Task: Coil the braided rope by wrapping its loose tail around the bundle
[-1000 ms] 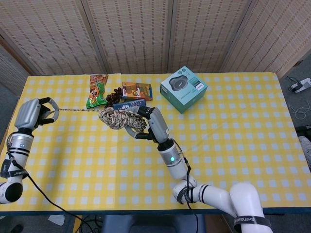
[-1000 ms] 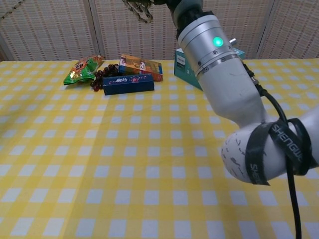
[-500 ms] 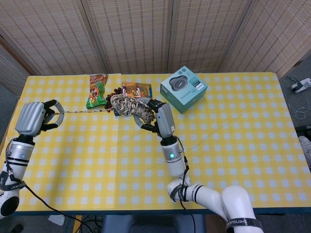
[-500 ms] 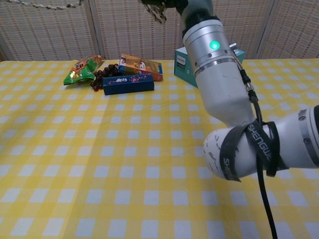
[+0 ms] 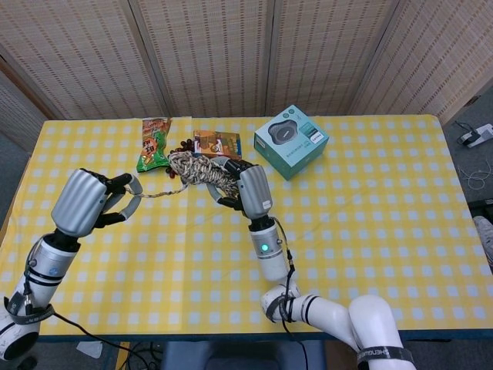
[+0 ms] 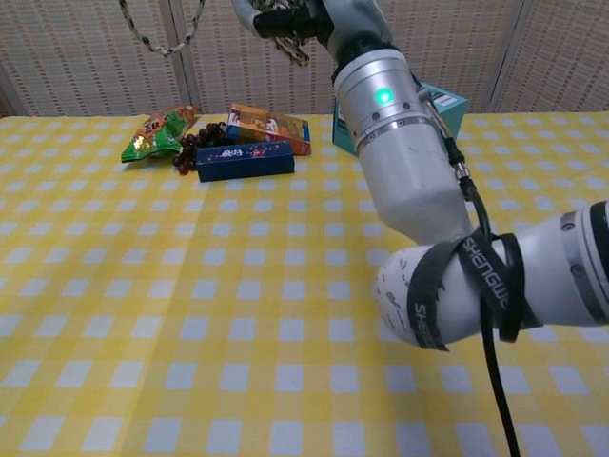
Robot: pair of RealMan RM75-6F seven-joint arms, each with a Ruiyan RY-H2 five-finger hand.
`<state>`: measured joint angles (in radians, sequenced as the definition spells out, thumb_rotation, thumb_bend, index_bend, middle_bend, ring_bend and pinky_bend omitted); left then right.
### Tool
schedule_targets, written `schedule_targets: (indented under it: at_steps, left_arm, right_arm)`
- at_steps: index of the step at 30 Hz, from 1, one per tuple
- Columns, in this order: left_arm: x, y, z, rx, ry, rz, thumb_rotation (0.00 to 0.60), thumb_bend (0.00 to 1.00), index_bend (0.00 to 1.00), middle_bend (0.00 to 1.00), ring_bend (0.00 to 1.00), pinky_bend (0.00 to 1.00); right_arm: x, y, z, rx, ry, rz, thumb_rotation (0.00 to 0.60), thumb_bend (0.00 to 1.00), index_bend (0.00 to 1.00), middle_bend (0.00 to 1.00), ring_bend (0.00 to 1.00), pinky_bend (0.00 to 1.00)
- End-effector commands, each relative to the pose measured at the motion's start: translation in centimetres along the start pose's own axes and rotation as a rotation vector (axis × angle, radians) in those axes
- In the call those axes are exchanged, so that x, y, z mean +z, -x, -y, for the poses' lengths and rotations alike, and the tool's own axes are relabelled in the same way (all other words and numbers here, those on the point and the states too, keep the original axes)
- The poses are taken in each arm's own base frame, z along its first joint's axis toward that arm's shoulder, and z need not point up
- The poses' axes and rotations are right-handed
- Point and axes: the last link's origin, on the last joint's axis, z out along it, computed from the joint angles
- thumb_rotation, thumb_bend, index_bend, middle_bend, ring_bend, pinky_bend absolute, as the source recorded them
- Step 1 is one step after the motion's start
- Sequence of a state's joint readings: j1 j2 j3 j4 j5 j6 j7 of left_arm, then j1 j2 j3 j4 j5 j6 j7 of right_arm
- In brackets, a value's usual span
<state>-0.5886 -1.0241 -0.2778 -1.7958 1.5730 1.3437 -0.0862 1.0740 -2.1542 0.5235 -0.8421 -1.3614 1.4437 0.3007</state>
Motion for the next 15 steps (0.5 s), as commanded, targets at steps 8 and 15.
schedule_targets:
  at_steps: [8, 15]
  left_arm:
    - [2.0, 0.2, -4.0, -0.129, 0.143, 0.044, 0.6, 0.43, 0.68, 1.0, 1.0, 1.0]
    - [3.2, 0.3, -5.0, -0.169, 0.159, 0.019, 0.6, 0.43, 0.68, 1.0, 1.0, 1.0]
  right_arm:
    - [0.2, 1.6, 0.5, -0.09, 0.011, 0.125, 0.6, 0.44, 0.91, 0.71, 0.63, 0.65]
    - [0.4, 2.3, 0.4, -0.065, 0.038, 0.238, 0.6, 0.4, 0.91, 0.71, 0.63, 0.65]
